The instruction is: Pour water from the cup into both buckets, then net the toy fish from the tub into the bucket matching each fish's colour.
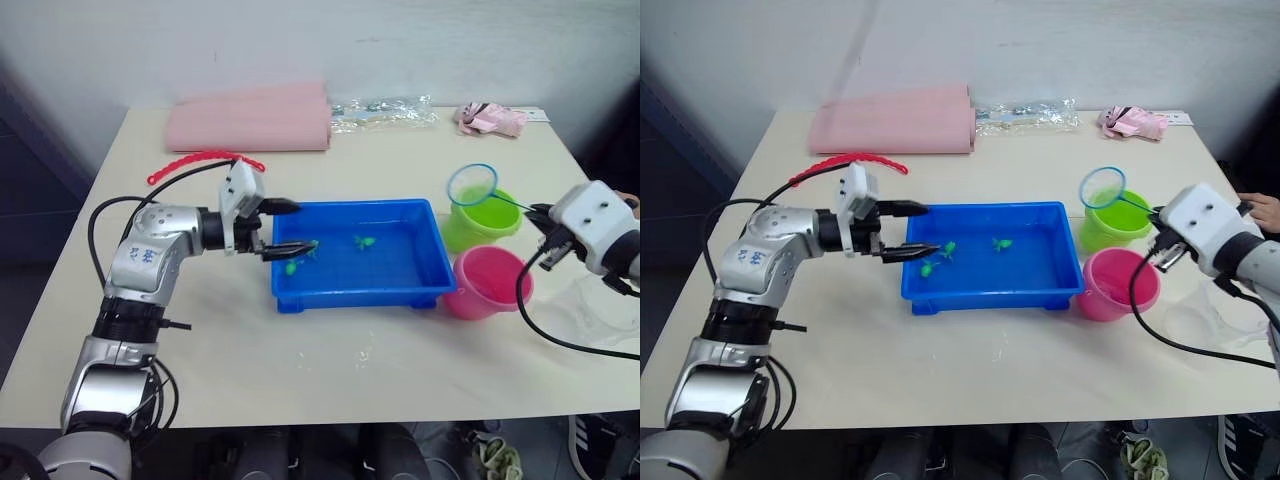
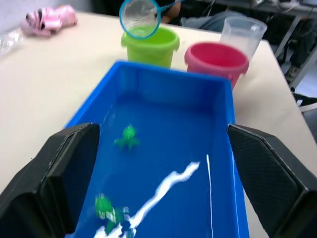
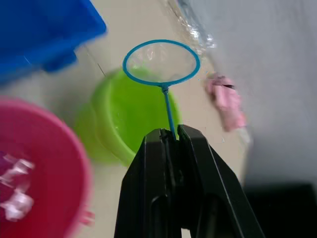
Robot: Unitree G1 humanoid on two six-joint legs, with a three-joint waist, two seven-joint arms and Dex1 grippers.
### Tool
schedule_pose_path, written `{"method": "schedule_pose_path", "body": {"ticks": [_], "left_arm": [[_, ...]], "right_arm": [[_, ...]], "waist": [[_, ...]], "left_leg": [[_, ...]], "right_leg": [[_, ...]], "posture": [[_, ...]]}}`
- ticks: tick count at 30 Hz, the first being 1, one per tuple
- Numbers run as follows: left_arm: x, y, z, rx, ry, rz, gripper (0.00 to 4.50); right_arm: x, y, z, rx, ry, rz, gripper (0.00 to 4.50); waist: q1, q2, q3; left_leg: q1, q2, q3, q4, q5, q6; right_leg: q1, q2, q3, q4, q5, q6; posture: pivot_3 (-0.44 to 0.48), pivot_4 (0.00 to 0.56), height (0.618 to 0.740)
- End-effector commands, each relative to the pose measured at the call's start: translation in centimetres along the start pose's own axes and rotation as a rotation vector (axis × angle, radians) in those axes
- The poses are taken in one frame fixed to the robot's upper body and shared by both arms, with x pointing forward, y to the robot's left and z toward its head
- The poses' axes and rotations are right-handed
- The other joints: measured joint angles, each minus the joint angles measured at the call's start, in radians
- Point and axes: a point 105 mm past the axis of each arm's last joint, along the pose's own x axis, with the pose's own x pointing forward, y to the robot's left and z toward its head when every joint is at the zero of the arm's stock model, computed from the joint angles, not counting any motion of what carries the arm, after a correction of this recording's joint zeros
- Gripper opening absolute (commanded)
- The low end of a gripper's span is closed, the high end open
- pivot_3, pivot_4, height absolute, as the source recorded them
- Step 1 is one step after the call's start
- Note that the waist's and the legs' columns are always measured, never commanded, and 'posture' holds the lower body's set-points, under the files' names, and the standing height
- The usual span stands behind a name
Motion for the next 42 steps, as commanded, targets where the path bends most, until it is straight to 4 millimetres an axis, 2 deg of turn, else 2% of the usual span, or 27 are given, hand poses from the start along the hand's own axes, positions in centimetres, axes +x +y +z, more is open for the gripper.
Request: {"method": "schedule_pose_path", "body": {"ticks": [1,3,5,8,10,15,19,24,29,37,42], "left_arm": [[-0.6,-0.9,0.5,0.071,0.015,-0.016,4.47],[-0.8,-1.3,0.0,0.068,0.028,-0.014,4.47],[-0.9,-1.5,-0.3,0.066,0.036,-0.01,4.47],[-1.2,-1.8,-0.4,0.068,0.043,0.001,4.47],[-1.4,-1.8,-0.3,0.066,0.042,0.013,4.47],[-1.8,-1.9,-0.2,0.063,0.042,0.041,4.47],[-2.1,-1.9,-0.3,0.059,0.044,0.062,4.47],[-2.2,-1.8,-0.3,0.059,0.041,0.075,4.47],[-2.1,-1.8,-0.1,0.067,0.037,0.071,4.47],[-0.6,-1.6,1.1,0.064,-0.023,0.021,4.47],[1.2,-1.7,2.1,0.062,-0.072,-0.043,4.47]], "right_arm": [[0.0,3.8,2.9,0.273,-0.063,0.195,0.0],[0.0,7.0,3.0,0.446,-0.027,0.362,0.0],[-0.2,9.2,2.7,0.54,0.027,0.467,0.0],[-0.2,11.1,2.0,0.618,0.107,0.543,0.0],[0.2,11.5,1.3,0.682,0.143,0.541,0.0],[2.2,10.3,-1.4,0.748,0.227,0.396,0.0],[3.2,10.0,-2.0,0.774,0.235,0.381,0.0],[4.8,9.8,-0.7,0.687,0.113,0.371,0.0],[5.1,9.8,-0.2,0.579,0.063,0.35,0.0],[2.6,8.7,1.9,0.277,-0.03,0.309,0.0],[0.6,6.4,2.8,0.203,-0.058,0.194,0.0]], "waist": [[0.003,0.0,0.0],[0.01,0.0,0.0],[0.016,0.0,0.0],[0.014,0.0,0.0],[0.011,0.0,0.0],[0.008,0.0,0.0],[0.007,0.0,0.0],[0.009,0.0,0.0],[0.008,0.0,0.0],[0.011,0.0,0.0],[0.011,0.0,0.0]], "left_leg": [[0.0,0.0,0.0,0.0,0.0,0.0],[0.0,0.0,-0.001,0.0,0.0,0.0],[-0.001,-0.001,-0.002,0.0,0.0,0.0],[-0.001,-0.002,-0.002,0.001,-0.001,0.002],[-0.001,-0.002,-0.002,0.001,-0.001,0.002],[-0.001,-0.002,0.0,0.0,-0.001,0.001],[-0.001,-0.002,0.002,0.0,-0.001,0.001],[-0.001,-0.002,0.002,0.0,-0.001,0.001],[-0.001,-0.002,0.002,0.0,-0.001,0.001],[-0.001,-0.002,0.002,0.0,-0.001,0.001],[-0.001,-0.002,0.002,0.0,-0.001,0.001]], "right_leg": [[0.0,0.0,0.0,0.0,0.0,0.0],[0.0,-0.001,0.0,0.0,0.0,0.0],[0.001,-0.002,0.0,0.0,0.0,0.0],[0.001,-0.003,0.0,0.0,0.0,0.0],[0.0,-0.003,0.0,0.0,0.0,0.0],[-0.001,-0.002,0.001,0.0,0.0,0.0],[-0.002,-0.002,0.002,0.001,0.0,0.0],[-0.002,-0.002,0.002,0.001,0.0,0.0],[-0.002,-0.002,0.002,0.001,0.0,0.0],[-0.002,-0.002,0.002,0.001,0.0,0.0],[-0.002,-0.002,0.002,0.001,0.0,0.0]], "posture": [[0.0,0.15,0.738],[0.0,0.15,0.738],[0.0,0.15,0.738],[0.0,0.15,0.738],[0.0,0.15,0.738],[0.0,0.15,0.738],[0.0,0.15,0.738],[0.0,0.15,0.738],[0.0,0.15,0.738],[0.0,0.15,0.738],[0.0,0.15,0.738]]}}
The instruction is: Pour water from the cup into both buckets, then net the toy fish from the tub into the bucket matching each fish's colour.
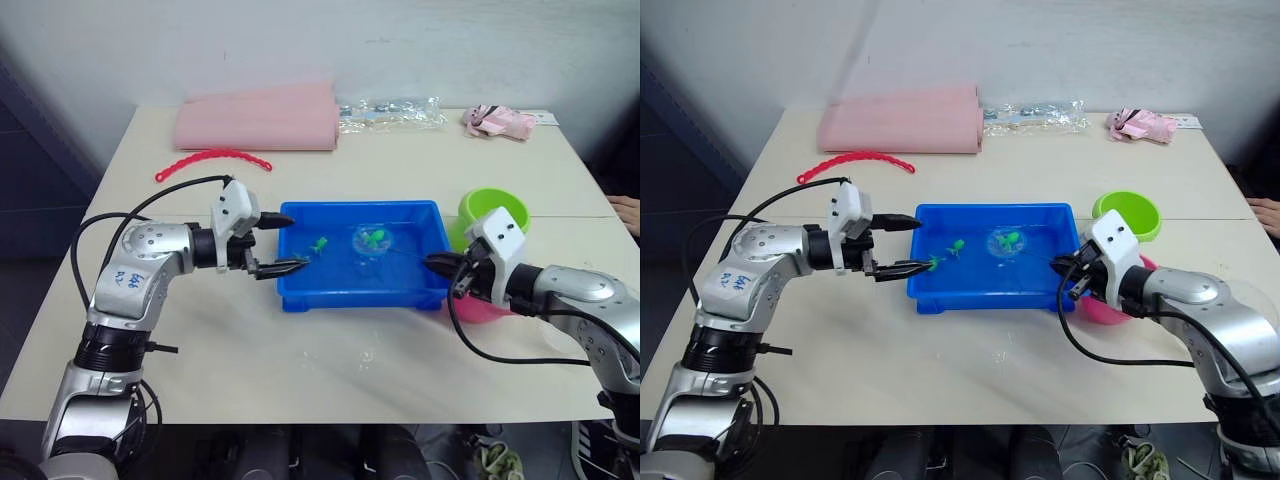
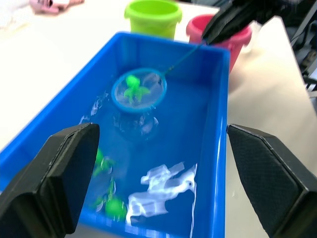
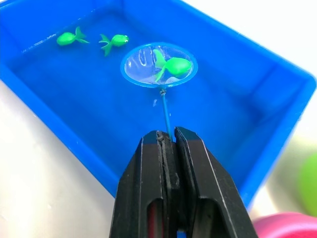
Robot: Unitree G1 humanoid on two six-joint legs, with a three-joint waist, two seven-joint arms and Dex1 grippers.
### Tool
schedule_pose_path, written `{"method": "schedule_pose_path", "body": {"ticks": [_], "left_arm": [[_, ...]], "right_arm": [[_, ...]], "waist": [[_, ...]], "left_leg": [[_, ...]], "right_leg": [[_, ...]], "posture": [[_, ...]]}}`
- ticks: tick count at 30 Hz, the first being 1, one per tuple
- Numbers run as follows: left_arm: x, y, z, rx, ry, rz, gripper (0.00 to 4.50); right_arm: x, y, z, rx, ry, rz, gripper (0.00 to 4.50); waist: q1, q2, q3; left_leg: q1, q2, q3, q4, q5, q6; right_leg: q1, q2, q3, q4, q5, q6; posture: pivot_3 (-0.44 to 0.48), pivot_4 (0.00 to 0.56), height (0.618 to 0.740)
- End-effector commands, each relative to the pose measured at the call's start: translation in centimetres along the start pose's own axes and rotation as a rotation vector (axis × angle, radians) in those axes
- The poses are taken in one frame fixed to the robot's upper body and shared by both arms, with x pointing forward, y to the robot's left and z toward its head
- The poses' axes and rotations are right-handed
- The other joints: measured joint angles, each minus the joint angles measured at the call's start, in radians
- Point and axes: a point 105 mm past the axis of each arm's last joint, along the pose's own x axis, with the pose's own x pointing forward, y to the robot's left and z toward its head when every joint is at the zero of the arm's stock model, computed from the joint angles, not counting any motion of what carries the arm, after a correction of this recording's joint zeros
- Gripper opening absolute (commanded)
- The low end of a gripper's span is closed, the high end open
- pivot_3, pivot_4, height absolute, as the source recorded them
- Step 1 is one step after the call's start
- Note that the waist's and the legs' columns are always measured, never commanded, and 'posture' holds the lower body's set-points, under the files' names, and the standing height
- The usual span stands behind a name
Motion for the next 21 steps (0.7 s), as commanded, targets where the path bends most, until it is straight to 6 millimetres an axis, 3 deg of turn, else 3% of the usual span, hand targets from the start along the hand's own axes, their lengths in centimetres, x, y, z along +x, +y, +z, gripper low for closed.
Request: {"method": "schedule_pose_path", "body": {"ticks": [1,9,14,17,20,21], "left_arm": [[1.7,-0.1,1.6,0.029,-0.063,-0.075,4.47],[3.8,-0.2,2.3,0.053,-0.097,-0.151,4.47],[4.2,0.0,2.6,0.062,-0.112,-0.163,4.47],[4.1,0.0,2.6,0.066,-0.114,-0.157,4.47],[3.8,0.2,2.7,0.068,-0.116,-0.14,4.47],[3.6,0.2,2.7,0.069,-0.115,-0.134,4.47]], "right_arm": [[-3.4,-1.7,3.1,-0.135,-0.081,-0.141,0.0],[-7.6,-5.1,4.0,-0.217,-0.04,-0.342,0.0],[-9.8,-8.7,3.7,-0.324,0.032,-0.521,0.0],[-10.1,-10.0,3.5,-0.482,0.103,-0.57,0.0],[-9.8,-11.0,2.8,-0.763,0.22,-0.569,0.0],[-9.6,-11.0,2.9,-0.939,0.272,-0.547,0.0]], "waist": [[-0.001,0.0,0.0],[0.0,0.0,0.0],[-0.001,0.0,0.0],[-0.002,0.0,0.0],[-0.003,0.0,0.0],[-0.003,0.0,0.0]], "left_leg": [[0.0,0.0,0.0,0.0,0.0,0.0],[0.0,0.0,0.0,0.0,0.0,0.0],[0.0,0.0,0.0,0.0,0.0,0.0],[0.0,0.0,0.001,0.0,0.0,0.0],[0.0,0.0,0.001,0.0,0.0,0.0],[0.0,0.0,0.001,0.0,0.0,0.0]], "right_leg": [[0.0,0.0,0.0,0.0,0.0,0.0],[0.001,0.0,0.0,0.0,0.0,0.0],[0.0,0.0,0.0,0.0,0.0,0.0],[0.0,0.0,0.0,0.0,0.0,0.0],[0.0,0.0,0.001,0.0,0.0,0.0],[0.0,0.0,0.001,0.0,0.0,0.0]], "posture": [[0.0,0.15,0.738],[0.0,0.15,0.738],[0.0,0.15,0.738],[0.0,0.15,0.738],[0.0,0.15,0.738],[0.0,0.15,0.738]]}}
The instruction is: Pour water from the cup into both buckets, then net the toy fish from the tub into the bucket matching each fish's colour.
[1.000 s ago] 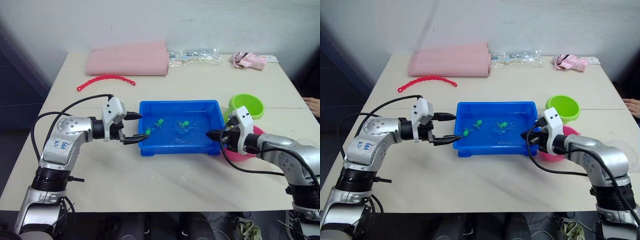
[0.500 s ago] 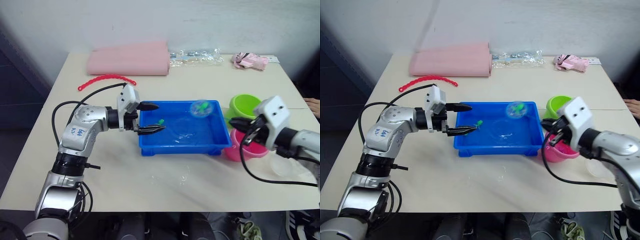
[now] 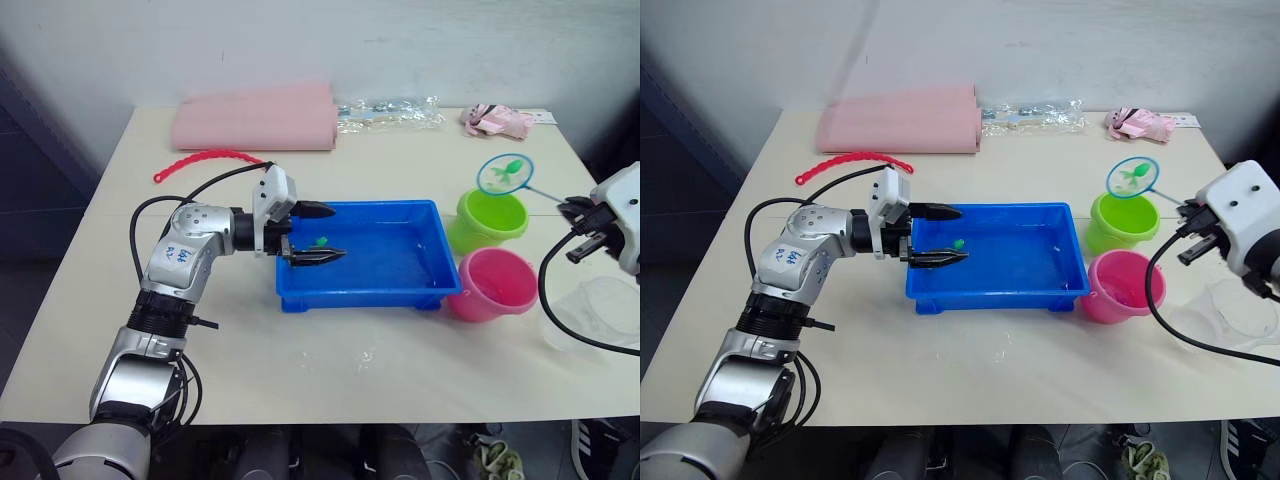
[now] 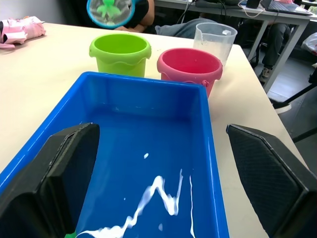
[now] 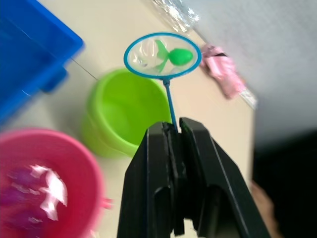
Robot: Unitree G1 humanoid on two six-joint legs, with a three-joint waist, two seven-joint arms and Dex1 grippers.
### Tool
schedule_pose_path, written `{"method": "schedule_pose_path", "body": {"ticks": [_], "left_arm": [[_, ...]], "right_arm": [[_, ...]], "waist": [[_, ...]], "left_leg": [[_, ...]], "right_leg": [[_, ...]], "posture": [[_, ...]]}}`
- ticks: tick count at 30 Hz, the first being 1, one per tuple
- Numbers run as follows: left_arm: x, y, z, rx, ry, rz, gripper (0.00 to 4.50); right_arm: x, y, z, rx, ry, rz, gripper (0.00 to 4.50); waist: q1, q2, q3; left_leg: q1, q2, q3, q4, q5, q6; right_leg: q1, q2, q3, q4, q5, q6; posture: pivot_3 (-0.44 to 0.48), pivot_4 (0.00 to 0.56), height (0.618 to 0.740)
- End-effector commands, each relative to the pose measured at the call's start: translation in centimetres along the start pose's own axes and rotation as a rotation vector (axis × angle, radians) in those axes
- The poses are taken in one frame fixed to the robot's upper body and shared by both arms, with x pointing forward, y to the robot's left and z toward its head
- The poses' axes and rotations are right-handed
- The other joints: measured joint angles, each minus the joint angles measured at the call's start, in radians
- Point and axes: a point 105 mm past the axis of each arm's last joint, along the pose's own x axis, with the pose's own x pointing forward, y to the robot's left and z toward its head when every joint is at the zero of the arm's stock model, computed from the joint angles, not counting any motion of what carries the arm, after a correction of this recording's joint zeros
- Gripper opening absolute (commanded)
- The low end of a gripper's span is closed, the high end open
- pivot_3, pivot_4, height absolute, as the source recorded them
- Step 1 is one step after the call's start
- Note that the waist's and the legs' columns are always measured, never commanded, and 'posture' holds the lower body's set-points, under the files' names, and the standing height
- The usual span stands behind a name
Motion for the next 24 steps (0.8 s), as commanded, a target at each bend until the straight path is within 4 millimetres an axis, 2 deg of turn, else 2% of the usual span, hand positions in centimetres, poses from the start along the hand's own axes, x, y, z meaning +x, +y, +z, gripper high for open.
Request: {"method": "schedule_pose_path", "body": {"ticks": [1,4,6,11,14,16,19,22,24], "left_arm": [[-0.7,0.2,1.5,0.057,-0.022,0.023,4.47],[-0.9,0.2,1.5,0.056,-0.02,0.035,4.47],[-1.1,0.2,1.5,0.054,-0.02,0.045,4.47],[-1.3,0.3,1.6,0.048,-0.02,0.057,4.47],[-1.4,0.3,1.6,0.046,-0.02,0.059,4.47],[-1.4,0.4,1.6,0.045,-0.019,0.06,4.47],[-1.7,0.5,1.5,0.044,-0.007,0.068,4.47],[-2.8,0.8,1.1,0.033,0.019,0.09,4.47],[-4.1,0.9,0.3,0.017,0.056,0.108,4.47]], "right_arm": [[0.4,-0.3,0.7,-0.577,-0.028,-0.018,0.0],[0.6,0.2,0.7,-0.938,-0.063,0.023,0.0],[0.6,-0.4,0.3,-1.057,-0.059,0.024,0.0],[0.5,-1.2,0.6,-1.163,-0.096,-0.004,0.0],[0.5,-1.6,0.2,-1.098,-0.074,0.001,0.0],[0.5,-1.9,-0.5,-0.976,-0.057,0.004,0.0],[0.6,-1.7,-0.1,-0.477,-0.098,-0.022,0.0],[0.7,-0.1,2.0,-0.041,-0.175,0.046,0.0],[0.7,1.8,3.8,0.224,-0.217,0.166,0.0]], "waist": [[0.001,0.0,0.0],[-0.004,0.001,0.001],[-0.008,0.001,0.001],[-0.009,0.001,0.001],[-0.009,0.001,0.001],[-0.008,0.001,0.001],[-0.007,0.001,0.001],[-0.005,0.001,0.001],[-0.01,0.002,0.001]], "left_leg": [[0.0,0.0,0.0,0.0,0.0,0.0],[0.0,0.0,0.002,0.0,0.0,0.0],[0.0,0.0,0.002,-0.001,0.0,-0.001],[0.001,0.001,0.001,-0.001,0.001,-0.001],[0.001,0.001,0.001,-0.001,0.001,-0.001],[0.001,0.001,0.001,0.0,0.001,-0.001],[0.001,0.001,-0.002,0.0,0.001,-0.001],[0.0,0.001,-0.003,0.001,0.001,-0.001],[0.0,0.002,-0.003,0.001,0.001,-0.001]], "right_leg": [[0.0,0.0,0.0,0.0,0.0,0.0],[-0.001,0.0,0.002,0.001,0.0,0.0],[-0.001,0.0,0.002,0.001,0.0,0.0],[-0.001,0.0,0.002,0.0,0.0,0.0],[0.0,0.0,0.002,0.0,0.0,0.0],[0.0,0.0,0.002,0.0,0.0,0.0],[0.002,0.001,-0.001,-0.001,0.0,0.0],[0.002,0.001,-0.001,0.0,0.0,0.0],[0.002,0.001,-0.001,0.0,0.0,0.0]], "posture": [[0.0,0.15,0.738],[0.0,0.15,0.738],[0.0,0.15,0.738],[0.0,0.15,0.738],[0.0,0.15,0.738],[0.0,0.15,0.738],[0.0,0.15,0.738],[0.0,0.15,0.738],[0.0,0.15,0.738]]}}
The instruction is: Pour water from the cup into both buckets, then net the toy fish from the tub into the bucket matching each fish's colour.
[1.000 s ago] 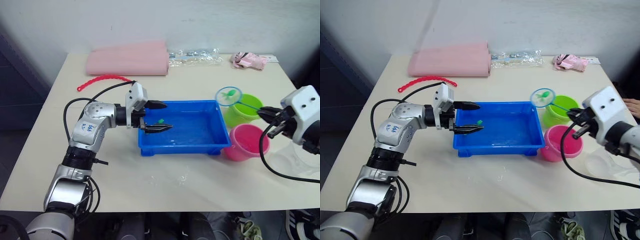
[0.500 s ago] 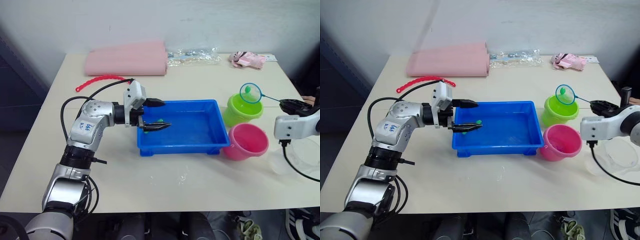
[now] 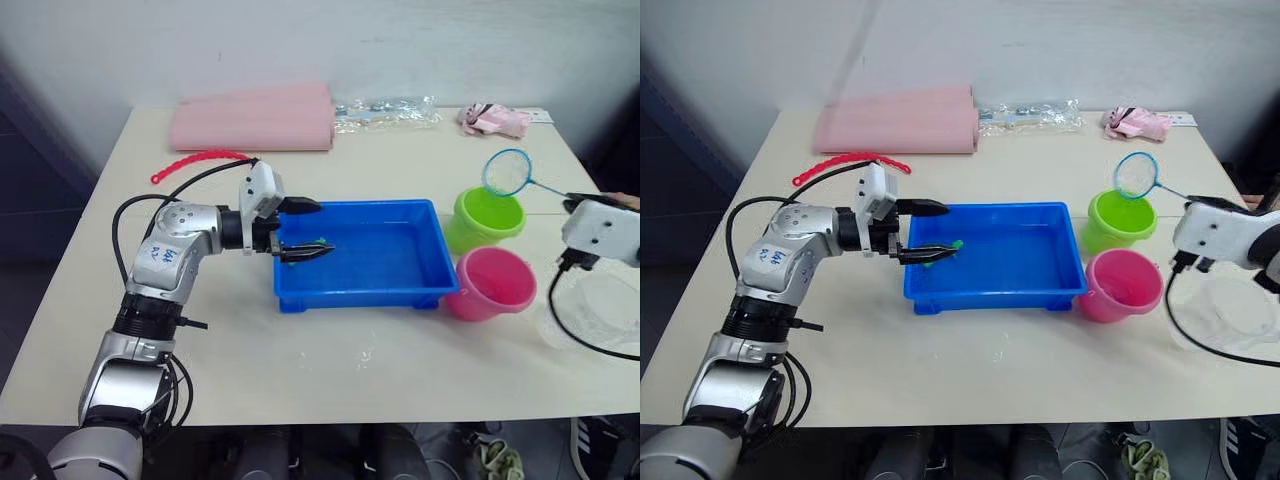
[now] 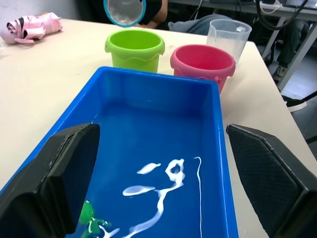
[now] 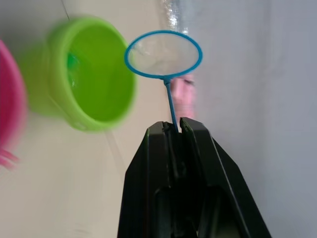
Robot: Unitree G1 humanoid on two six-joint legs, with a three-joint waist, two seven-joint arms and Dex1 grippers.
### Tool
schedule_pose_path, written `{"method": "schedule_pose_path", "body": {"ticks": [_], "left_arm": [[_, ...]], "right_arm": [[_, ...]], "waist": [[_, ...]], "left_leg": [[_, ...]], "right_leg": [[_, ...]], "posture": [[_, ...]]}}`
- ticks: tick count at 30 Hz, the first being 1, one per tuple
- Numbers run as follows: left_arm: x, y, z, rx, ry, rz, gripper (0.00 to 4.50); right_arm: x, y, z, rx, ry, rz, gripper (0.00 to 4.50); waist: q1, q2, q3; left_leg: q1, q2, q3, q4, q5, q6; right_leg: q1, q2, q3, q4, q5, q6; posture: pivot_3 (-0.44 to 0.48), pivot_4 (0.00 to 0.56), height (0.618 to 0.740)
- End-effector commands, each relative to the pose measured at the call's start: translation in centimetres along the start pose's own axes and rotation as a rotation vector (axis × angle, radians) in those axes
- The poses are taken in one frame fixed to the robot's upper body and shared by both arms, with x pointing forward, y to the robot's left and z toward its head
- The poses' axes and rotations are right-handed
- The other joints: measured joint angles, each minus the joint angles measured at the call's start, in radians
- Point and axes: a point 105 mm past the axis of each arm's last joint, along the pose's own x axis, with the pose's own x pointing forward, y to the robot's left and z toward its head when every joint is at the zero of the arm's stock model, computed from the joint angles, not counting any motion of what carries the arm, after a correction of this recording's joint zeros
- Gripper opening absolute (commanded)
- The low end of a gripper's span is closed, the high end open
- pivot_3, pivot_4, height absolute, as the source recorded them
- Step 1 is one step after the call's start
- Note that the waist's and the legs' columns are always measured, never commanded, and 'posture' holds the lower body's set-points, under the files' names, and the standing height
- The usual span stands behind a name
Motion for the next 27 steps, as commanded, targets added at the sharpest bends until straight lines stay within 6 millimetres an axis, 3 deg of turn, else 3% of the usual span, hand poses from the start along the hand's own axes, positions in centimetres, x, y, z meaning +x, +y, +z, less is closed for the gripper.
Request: {"method": "schedule_pose_path", "body": {"ticks": [1,6,8,12,20,27], "left_arm": [[-2.4,0.1,0.0,0.013,0.022,0.034,4.47],[-5.6,-0.7,-1.9,-0.014,0.126,0.081,4.47],[-7.0,-1.3,-2.6,-0.018,0.173,0.105,4.47],[-8.4,-1.9,-2.6,-0.021,0.198,0.163,4.47],[-9.6,-3.0,-2.1,-0.03,0.2,0.249,4.47],[-10.4,-3.4,-1.8,-0.031,0.202,0.301,4.47]], "right_arm": [[-0.5,1.3,4.2,0.33,-0.109,0.141,0.0],[-0.6,7.7,7.3,0.612,-0.116,0.537,0.0],[0.3,10.0,7.1,0.605,-0.066,0.63,0.0],[2.1,12.2,6.4,0.517,-0.022,0.67,0.0],[6.6,13.5,6.6,0.551,-0.055,0.631,0.0],[9.7,13.5,8.9,0.595,-0.158,0.6,0.0]], "waist": [[-0.003,0.001,0.0],[-0.006,0.0,0.0],[-0.006,0.0,0.0],[0.006,0.0,0.0],[0.004,0.0,0.0],[-0.01,0.0,0.0]], "left_leg": [[0.0,0.0,0.0,0.0,0.0,0.0],[0.0,0.0,-0.001,0.0,0.0,0.0],[0.0,-0.001,-0.001,0.0,-0.001,0.001],[-0.001,-0.002,0.0,0.0,-0.001,0.001],[-0.001,-0.001,0.001,0.0,-0.001,0.001],[0.0,-0.001,0.001,-0.001,-0.001,0.0]], "right_leg": [[0.0,0.0,0.0,0.0,0.0,0.0],[0.0,0.0,0.0,-0.001,0.0,-0.001],[0.0,-0.002,-0.001,-0.001,0.0,-0.001],[-0.001,-0.003,0.0,0.0,0.0,-0.001],[-0.002,-0.002,0.0,0.0,0.0,0.0],[-0.002,-0.002,0.001,0.001,0.0,0.0]], "posture": [[0.0,0.15,0.738],[0.0,0.15,0.738],[0.0,0.15,0.738],[0.0,0.15,0.738],[0.0,0.15,0.738],[0.0,0.15,0.738]]}}
